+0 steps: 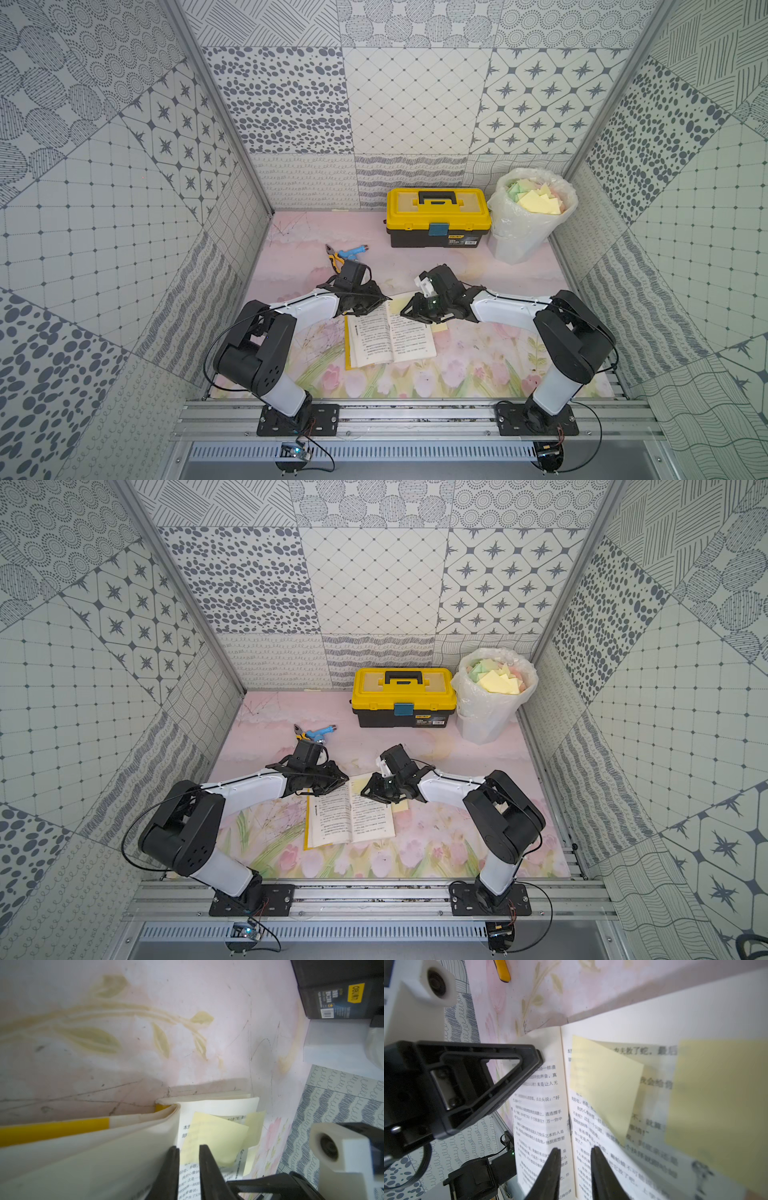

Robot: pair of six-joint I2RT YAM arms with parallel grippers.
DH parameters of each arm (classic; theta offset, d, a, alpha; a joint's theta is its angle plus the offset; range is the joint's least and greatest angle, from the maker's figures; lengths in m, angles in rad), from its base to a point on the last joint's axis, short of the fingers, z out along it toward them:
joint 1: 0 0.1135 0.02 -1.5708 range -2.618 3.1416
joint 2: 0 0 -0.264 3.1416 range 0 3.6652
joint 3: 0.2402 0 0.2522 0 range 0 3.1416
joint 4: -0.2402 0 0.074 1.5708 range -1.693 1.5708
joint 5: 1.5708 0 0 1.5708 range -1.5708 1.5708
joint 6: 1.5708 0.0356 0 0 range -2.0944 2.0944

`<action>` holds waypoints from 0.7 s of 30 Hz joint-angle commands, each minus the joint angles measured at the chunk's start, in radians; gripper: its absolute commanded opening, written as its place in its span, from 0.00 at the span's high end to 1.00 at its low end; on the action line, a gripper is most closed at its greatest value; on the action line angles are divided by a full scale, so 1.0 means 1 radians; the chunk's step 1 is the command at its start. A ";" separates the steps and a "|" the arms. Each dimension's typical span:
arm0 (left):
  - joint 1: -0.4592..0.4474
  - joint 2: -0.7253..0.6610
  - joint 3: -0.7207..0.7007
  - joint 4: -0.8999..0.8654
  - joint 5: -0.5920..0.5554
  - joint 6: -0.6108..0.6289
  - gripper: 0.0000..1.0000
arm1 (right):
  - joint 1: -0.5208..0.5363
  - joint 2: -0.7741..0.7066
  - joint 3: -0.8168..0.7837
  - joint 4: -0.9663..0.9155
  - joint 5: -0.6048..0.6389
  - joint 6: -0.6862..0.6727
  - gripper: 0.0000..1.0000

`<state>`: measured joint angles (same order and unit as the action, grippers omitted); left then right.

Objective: Peel off the used sticky note
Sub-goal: Open the book at the center of the board, then tear off the note from the book.

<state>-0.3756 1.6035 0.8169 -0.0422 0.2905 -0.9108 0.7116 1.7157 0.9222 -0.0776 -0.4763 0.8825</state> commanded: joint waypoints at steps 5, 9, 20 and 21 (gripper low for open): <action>0.004 0.020 0.027 0.058 0.154 0.029 0.85 | -0.022 0.057 0.052 0.004 0.001 0.006 0.67; 0.005 0.026 0.033 0.046 0.150 0.047 0.86 | -0.034 0.077 0.066 0.003 0.006 0.014 0.66; 0.036 0.013 0.023 -0.034 0.105 0.108 0.92 | -0.063 0.045 0.034 -0.037 0.068 0.008 0.59; 0.038 0.012 0.021 -0.040 0.104 0.115 0.93 | -0.065 0.046 0.035 -0.040 0.070 0.007 0.58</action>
<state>-0.3527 1.6230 0.8410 -0.0326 0.3916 -0.8597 0.6510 1.7821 0.9657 -0.1139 -0.4347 0.8944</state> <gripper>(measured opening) 0.083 0.416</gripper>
